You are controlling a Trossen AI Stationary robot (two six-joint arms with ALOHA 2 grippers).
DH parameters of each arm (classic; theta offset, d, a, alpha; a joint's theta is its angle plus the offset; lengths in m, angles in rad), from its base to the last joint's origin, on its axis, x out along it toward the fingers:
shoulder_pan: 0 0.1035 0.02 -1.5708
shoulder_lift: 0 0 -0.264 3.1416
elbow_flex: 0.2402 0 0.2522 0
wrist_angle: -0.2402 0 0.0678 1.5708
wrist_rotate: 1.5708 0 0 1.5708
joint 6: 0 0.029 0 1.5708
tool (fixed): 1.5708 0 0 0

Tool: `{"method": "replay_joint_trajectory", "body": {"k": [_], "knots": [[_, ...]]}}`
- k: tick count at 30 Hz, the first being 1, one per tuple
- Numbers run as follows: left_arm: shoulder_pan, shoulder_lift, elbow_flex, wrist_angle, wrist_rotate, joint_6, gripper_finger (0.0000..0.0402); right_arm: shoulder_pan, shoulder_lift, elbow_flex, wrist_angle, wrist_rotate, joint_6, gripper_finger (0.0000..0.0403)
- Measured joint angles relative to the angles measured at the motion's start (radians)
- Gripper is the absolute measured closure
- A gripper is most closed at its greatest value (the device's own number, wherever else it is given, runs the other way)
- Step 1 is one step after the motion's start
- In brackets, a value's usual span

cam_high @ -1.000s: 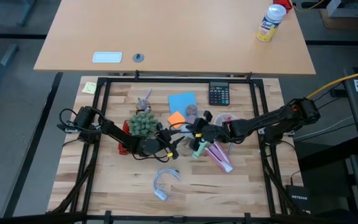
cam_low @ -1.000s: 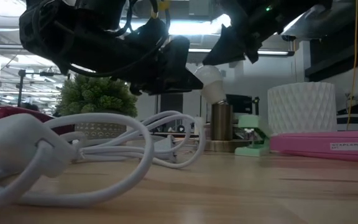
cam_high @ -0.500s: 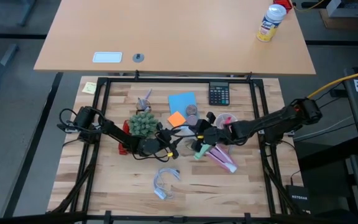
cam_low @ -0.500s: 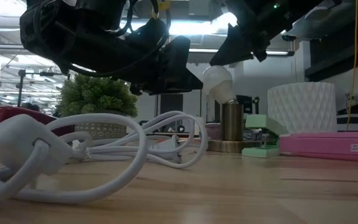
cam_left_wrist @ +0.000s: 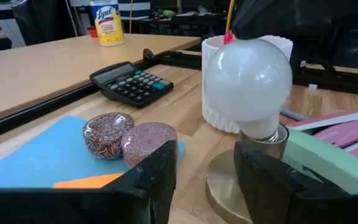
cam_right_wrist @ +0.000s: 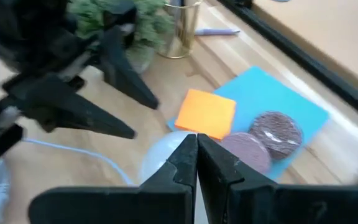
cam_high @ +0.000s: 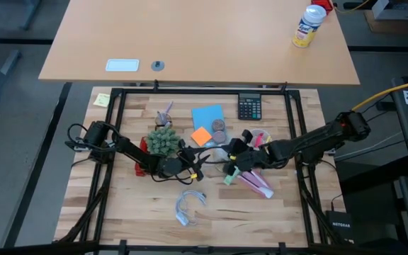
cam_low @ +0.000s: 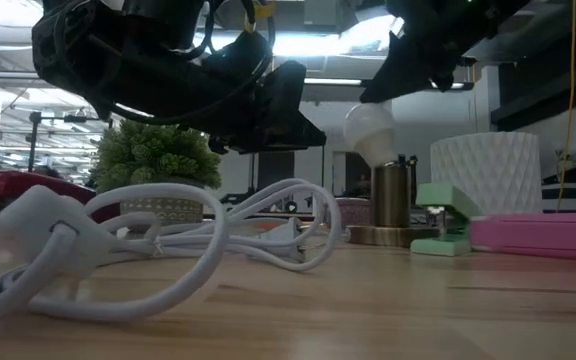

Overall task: Screw lightbulb
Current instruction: Insert the white lightbulb into the lamp socket

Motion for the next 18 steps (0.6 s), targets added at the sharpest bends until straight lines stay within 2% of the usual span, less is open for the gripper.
{"method": "replay_joint_trajectory", "body": {"k": [7,18], "knots": [[0.0,0.0,0.0,0.0,0.0,0.0,0.0249,0.059,0.002,0.0,-0.029,0.06,0.027,0.0386],[0.0,0.0,0.0,0.0,0.0,0.0,0.0249,0.138,0.002,-0.001,-0.123,0.162,0.157,0.0386]]}}
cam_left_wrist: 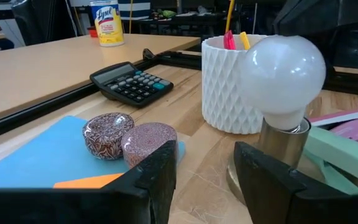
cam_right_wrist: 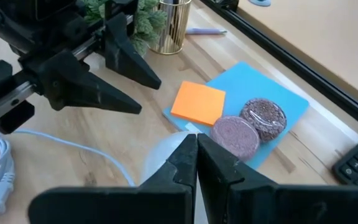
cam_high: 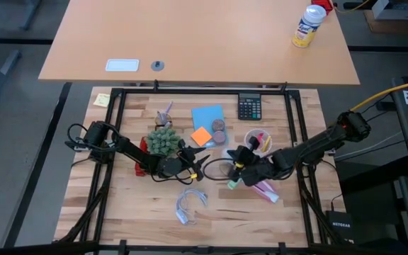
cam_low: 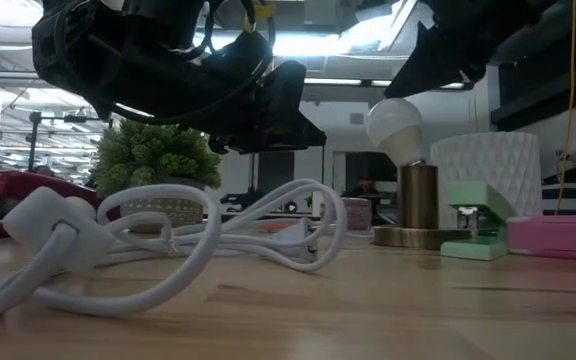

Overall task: Screw lightbulb
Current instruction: Insert the white lightbulb into the lamp socket

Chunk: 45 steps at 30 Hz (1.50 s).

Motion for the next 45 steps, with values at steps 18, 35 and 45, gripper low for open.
{"method": "replay_joint_trajectory", "body": {"k": [18,35,45], "knots": [[0.0,0.0,0.132,-0.22,0.322,-0.101,0.0249,0.029,0.002,-0.002,-0.005,0.033,0.021,0.0386],[0.001,0.0,0.184,-0.622,0.332,-0.254,0.0249,0.028,0.002,-0.002,0.006,0.033,0.021,0.0386],[0.001,0.0,0.184,-0.743,0.348,-0.327,0.0249,0.028,0.002,-0.002,0.008,0.034,0.02,0.0386]]}}
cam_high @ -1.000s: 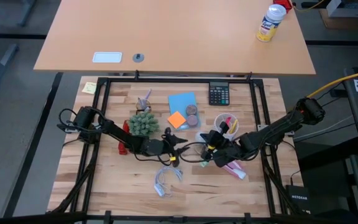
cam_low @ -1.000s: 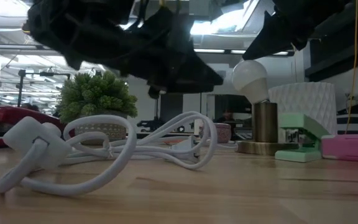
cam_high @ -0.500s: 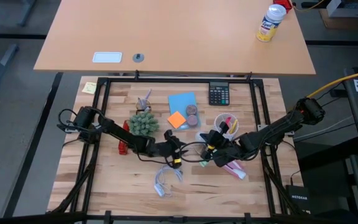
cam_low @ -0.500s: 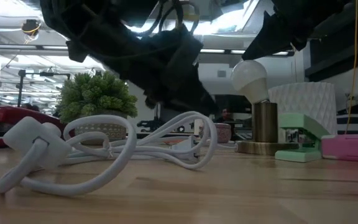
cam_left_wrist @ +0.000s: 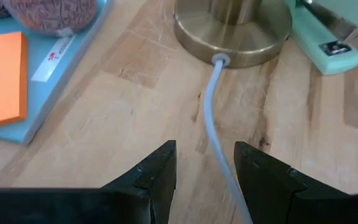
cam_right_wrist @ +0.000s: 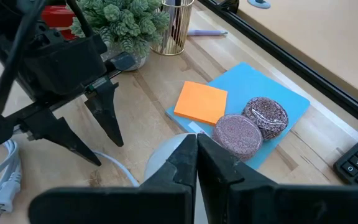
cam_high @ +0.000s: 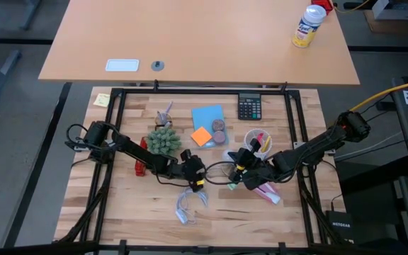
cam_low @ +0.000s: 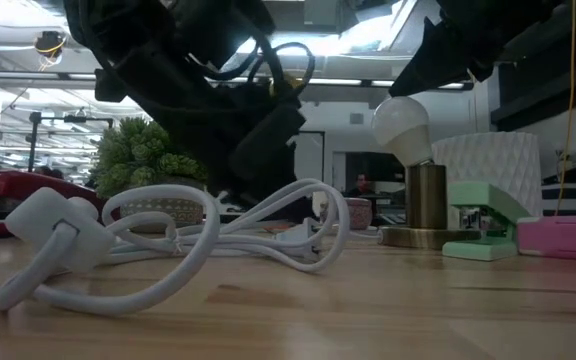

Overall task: Screw lightbulb
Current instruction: Insert the white lightbulb into the lamp socket

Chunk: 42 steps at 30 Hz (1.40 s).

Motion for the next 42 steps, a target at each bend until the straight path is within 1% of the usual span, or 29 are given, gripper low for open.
{"method": "replay_joint_trajectory", "body": {"k": [2,5,19,27,33,42], "knots": [[0.0,0.0,0.0,-0.01,0.0,-0.001,0.0254,0.0,0.0,0.0,0.0,0.0,0.0,0.0386],[0.0,0.0,0.0,-0.023,0.0,-0.016,0.0273,0.0,0.0,0.0,0.0,0.0,0.0,0.0386],[0.0,0.0,0.0,-0.092,0.0,-0.049,0.0392,0.001,0.0,0.0,-0.001,-0.003,0.0,0.0386],[-0.002,0.0,0.001,-0.101,-0.002,-0.079,0.0397,0.001,0.0,0.0,-0.002,-0.008,0.008,0.0386],[-0.007,-0.001,0.003,-0.138,-0.003,-0.133,0.0397,0.001,-0.001,0.001,-0.001,-0.018,0.011,0.0386],[-0.023,-0.002,0.003,-0.177,-0.018,-0.167,0.0398,0.001,-0.002,0.002,0.001,-0.04,0.027,0.0386]]}}
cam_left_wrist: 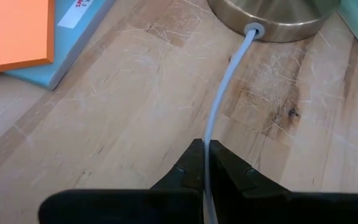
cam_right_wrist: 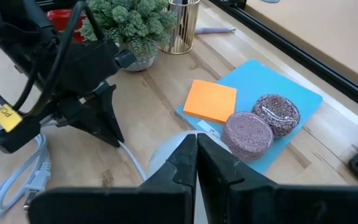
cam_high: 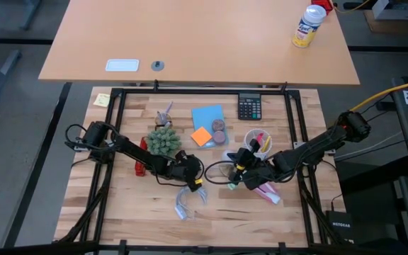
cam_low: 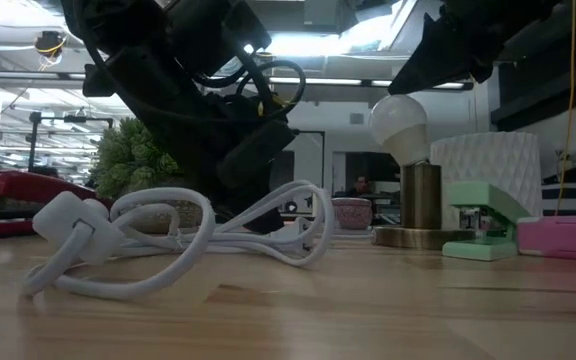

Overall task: Screw lightbulb
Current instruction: Insert the white lightbulb into the lamp socket

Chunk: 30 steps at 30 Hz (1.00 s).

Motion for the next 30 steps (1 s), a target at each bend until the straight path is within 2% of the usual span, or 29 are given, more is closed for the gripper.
{"method": "replay_joint_trajectory", "body": {"k": [20,30], "knots": [[-0.012,0.0,-0.002,-0.032,-0.018,-0.016,0.0398,0.053,-0.011,0.0,-0.029,-0.012,0.033,0.0386],[-0.023,0.0,-0.003,-0.036,-0.019,-0.031,0.0399,0.053,-0.011,0.0,-0.1,0.037,0.13,0.0386]]}}
